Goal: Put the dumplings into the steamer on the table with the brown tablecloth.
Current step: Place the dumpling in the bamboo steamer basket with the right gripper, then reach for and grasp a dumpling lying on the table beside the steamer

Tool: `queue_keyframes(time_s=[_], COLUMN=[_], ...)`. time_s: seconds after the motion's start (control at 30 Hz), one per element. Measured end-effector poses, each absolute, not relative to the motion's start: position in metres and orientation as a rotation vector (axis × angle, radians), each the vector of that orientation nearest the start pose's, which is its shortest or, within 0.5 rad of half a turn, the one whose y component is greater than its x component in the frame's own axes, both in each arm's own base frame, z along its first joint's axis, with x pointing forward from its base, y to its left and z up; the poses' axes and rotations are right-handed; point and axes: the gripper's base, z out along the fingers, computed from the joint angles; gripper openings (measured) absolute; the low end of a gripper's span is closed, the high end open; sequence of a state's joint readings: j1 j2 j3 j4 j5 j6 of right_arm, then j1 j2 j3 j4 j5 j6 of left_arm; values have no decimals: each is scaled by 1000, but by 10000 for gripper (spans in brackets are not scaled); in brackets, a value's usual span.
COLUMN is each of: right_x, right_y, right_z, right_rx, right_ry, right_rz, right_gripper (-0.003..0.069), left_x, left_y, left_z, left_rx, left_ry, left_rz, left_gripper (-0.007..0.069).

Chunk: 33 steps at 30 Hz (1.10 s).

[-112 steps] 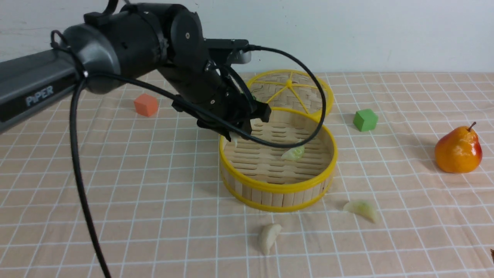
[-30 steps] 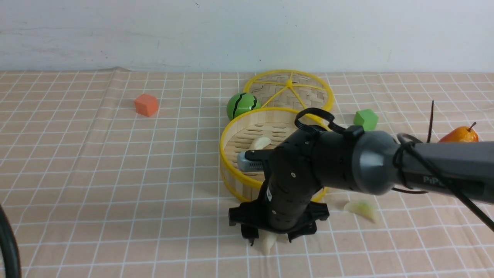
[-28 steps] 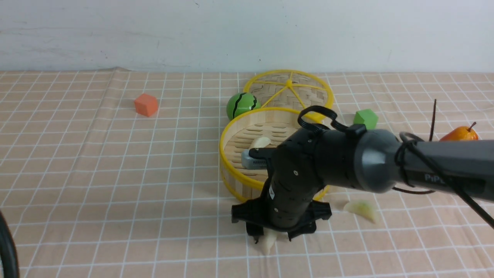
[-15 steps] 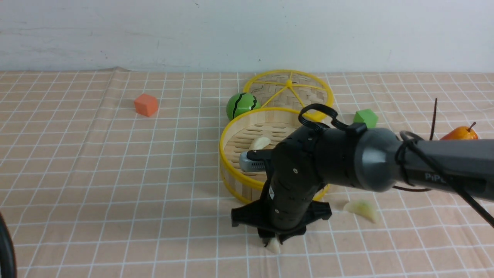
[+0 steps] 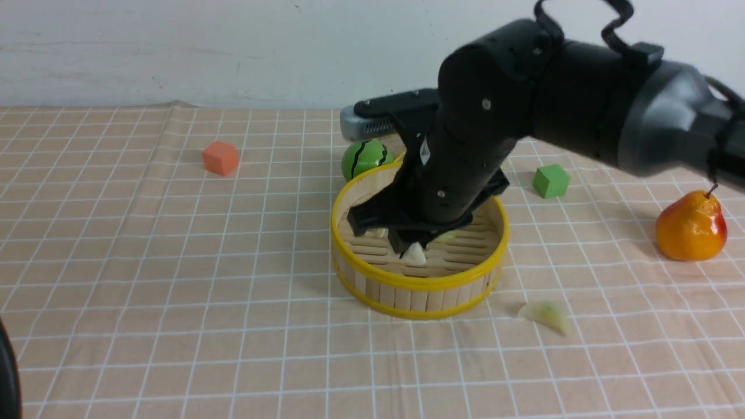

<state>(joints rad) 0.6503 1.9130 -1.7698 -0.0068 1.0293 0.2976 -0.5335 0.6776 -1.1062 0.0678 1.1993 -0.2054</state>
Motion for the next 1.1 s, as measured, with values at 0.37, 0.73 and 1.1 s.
queue_keyframes(time_s=[0.37, 0.73, 1.1], right_x=[400, 401, 369], right_y=[271, 269, 153], right_z=[211, 256, 297], right_rx=[-486, -594, -730], right_ry=[2792, 2732, 2762], right_rz=[168, 124, -79], right_gripper=[211, 559, 540], left_x=[75, 76, 76], left_y=[-35, -34, -34], left_z=[417, 417, 417], left_rx=[360, 357, 356], left_ry=[2219, 2213, 2214], left_rz=[-287, -259, -258], left_gripper=[-14, -14, -14])
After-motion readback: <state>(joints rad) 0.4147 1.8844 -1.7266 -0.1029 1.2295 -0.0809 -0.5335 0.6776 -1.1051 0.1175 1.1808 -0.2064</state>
